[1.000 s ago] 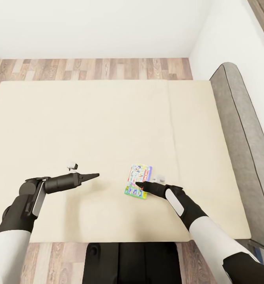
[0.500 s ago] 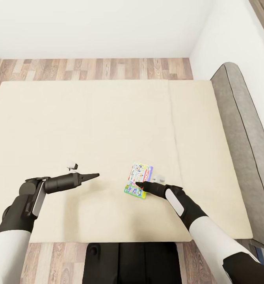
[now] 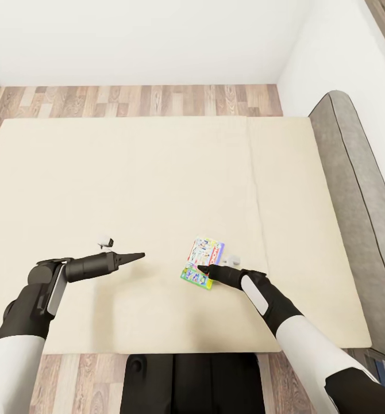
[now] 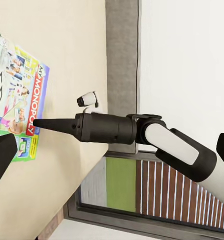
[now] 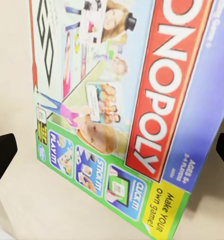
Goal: Put all the toys in the child's room - the three board games (two on the bed and one on the table), the two jigsaw puzzles on the table, and the tennis ball on the table - inside the toy box on the table in the child's room.
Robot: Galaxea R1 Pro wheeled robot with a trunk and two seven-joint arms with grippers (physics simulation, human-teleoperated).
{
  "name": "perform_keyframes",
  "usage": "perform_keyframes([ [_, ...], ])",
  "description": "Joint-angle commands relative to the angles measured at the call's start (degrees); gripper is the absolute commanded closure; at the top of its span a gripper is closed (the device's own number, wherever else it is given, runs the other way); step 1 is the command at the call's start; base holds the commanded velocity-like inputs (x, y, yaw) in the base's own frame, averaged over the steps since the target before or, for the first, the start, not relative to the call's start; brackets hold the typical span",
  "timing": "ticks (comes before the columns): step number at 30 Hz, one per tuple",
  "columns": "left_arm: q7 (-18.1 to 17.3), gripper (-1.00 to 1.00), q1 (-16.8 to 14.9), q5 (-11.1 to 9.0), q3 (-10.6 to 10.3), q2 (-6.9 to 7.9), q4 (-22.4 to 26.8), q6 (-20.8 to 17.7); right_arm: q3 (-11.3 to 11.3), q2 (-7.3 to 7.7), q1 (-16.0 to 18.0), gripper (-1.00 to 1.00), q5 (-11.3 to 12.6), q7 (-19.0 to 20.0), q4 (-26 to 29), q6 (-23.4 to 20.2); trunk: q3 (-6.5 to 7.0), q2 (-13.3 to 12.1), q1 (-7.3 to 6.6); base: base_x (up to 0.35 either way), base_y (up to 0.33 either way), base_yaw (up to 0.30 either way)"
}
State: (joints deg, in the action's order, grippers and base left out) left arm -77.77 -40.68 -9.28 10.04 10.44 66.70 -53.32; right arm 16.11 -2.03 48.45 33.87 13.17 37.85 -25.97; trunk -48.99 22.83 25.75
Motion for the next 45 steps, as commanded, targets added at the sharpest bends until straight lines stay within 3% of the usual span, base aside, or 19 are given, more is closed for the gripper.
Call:
perform_keyframes([
  [1,-0.1,-1.0,0.0,-0.1,0.0,0.02,0.0,-0.6,0.0,0.01,0.0,-1.0,0.2,0.0,0.0,-0.2,-0.06,0.1,0.03,0.0,0.001,0.0],
  [45,-0.1,-1.0,0.0,-0.1,0.1,0.02,0.0,-0.6,-0.1,0.59,0.1,-1.0,0.2,0.0,0.0,-0.3,-0.06,0.1,0.03,0.0,0.0,0.0],
])
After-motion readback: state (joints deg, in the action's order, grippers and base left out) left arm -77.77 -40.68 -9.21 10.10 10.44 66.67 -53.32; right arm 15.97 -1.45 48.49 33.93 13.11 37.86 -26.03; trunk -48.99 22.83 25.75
